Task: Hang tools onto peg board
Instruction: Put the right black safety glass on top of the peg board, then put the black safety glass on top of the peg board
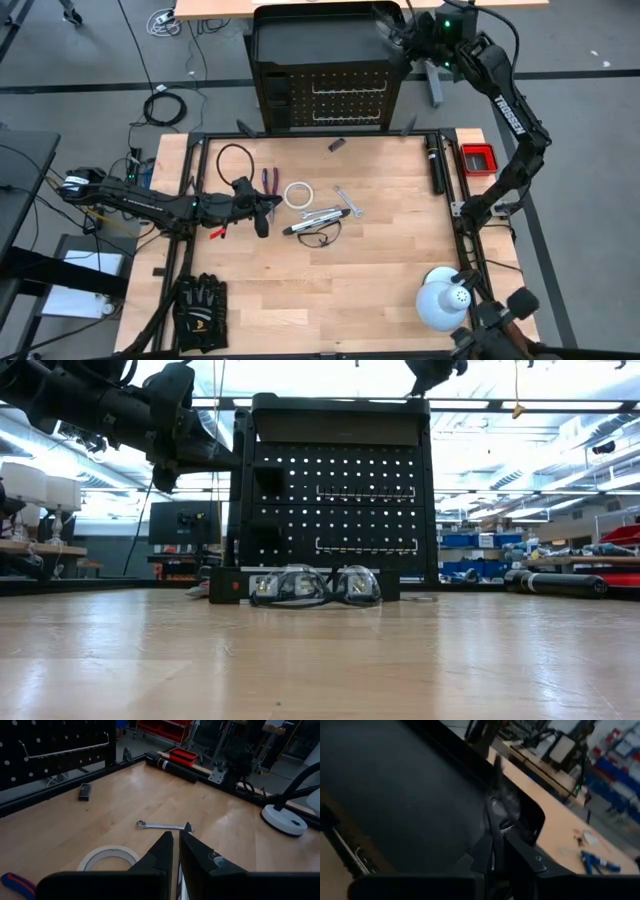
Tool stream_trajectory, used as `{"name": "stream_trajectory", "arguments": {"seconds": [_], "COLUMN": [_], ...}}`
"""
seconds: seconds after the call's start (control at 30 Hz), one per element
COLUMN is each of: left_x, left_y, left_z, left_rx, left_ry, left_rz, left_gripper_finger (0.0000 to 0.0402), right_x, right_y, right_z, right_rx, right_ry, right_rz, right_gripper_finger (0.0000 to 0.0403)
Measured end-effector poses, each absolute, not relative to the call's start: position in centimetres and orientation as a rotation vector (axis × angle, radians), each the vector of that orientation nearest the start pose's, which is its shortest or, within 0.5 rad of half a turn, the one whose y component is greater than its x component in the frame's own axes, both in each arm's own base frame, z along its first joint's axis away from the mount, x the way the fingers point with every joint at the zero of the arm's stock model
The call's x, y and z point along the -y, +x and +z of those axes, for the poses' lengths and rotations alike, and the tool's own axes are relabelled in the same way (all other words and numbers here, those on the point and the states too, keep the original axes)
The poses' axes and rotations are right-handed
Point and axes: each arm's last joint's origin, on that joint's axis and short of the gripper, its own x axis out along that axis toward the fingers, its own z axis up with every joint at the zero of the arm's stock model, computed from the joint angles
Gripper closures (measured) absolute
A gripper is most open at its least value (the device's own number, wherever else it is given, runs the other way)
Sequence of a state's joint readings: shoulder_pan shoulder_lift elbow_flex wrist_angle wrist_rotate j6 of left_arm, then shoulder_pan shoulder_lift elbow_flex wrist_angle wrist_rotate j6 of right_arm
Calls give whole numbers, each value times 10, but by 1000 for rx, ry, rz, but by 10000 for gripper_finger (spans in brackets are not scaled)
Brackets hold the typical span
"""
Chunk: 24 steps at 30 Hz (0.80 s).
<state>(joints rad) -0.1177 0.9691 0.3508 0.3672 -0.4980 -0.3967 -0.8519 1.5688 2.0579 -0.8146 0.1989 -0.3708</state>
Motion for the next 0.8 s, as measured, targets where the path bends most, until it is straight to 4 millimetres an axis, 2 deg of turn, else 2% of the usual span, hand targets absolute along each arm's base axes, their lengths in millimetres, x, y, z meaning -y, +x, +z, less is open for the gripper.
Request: {"name": "stream_trajectory", "arguments": {"seconds": [0.33,0.53,0.7,0.8], "left_x": [9,9,10,12], "left_y": [196,196,197,202], "left_z": [205,205,206,205], "left_rx": [-161,-161,-150,-171], "left_ry": [-315,-315,-325,-291], "left_rz": [419,419,395,386], "left_gripper_finger": [365,365,364,362], "right_x": [219,203,160,132], "right_y": [181,170,150,138], "right_z": [513,525,542,543], "right_rx": [-471,-421,-359,-385], "right_ry": [-212,-222,-218,-198], "right_rz": [-944,-948,-904,-839], "right_gripper_finger": [281,252,242,243]}}
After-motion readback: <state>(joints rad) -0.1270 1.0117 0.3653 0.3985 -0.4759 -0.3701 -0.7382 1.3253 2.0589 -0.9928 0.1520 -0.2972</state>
